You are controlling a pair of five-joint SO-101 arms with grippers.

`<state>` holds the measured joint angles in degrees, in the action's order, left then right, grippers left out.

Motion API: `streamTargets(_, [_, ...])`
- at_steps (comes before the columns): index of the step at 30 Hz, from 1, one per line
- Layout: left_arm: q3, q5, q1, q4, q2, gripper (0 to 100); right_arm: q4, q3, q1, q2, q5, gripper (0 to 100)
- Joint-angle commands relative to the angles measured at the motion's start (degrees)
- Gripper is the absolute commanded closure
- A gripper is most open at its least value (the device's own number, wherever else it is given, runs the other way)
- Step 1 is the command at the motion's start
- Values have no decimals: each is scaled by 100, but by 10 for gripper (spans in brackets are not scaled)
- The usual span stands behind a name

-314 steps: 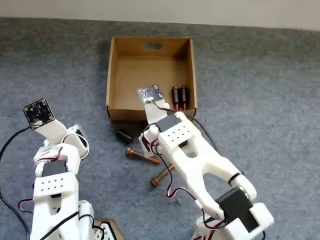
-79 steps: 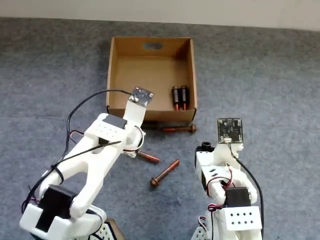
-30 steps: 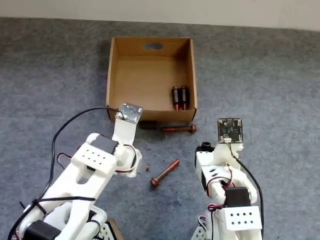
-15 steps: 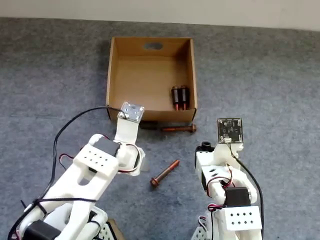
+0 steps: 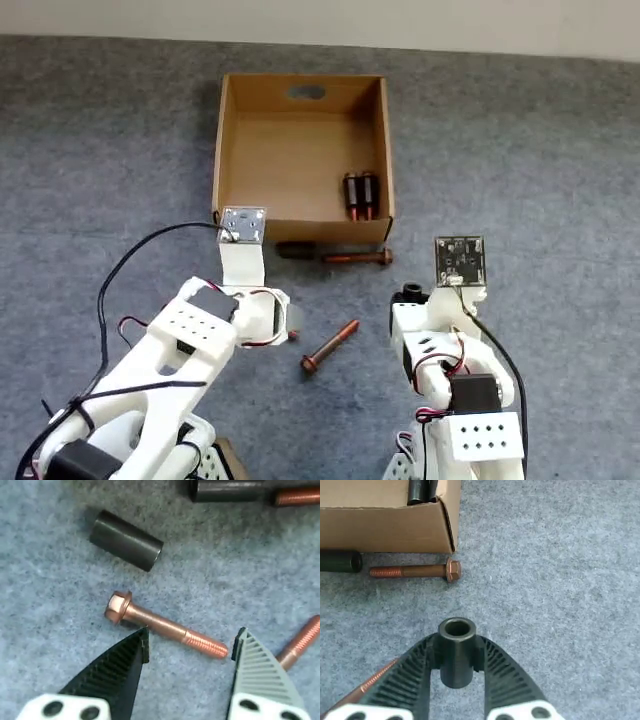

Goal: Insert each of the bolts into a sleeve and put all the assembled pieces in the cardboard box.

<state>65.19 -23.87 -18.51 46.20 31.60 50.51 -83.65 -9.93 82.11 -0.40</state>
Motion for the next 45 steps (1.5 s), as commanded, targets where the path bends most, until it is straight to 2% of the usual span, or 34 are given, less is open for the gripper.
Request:
streamTargets(1, [-13, -53, -92, -62, 127, 726, -84, 48, -57, 92, -44, 992])
streamTargets(19, [-110, -70, -84, 53, 136, 726, -84, 48, -57, 92, -44, 992])
streamTargets(25, [-1262, -527, -110, 1943, 136, 726, -84, 48, -57, 92, -44, 992])
streamTargets(27, [-1455, -527, -127, 2312, 136, 726, -84, 48, -57, 92, -44, 992])
streamTargets(32, [-1455, -545, -127, 2303, 127, 726, -84, 48, -57, 92, -44, 992])
streamTargets(36, [-1376, -738, -84, 1943, 48, 726, -84, 48, -57, 92, -44, 992])
streamTargets(40, [-1560, -1134, -84, 1705, -743, 726, -84, 48, -57, 92, -44, 992])
streamTargets(45, [-2193, -1152, -84, 1837, -1789, 726, -84, 48, -57, 92, -44, 992])
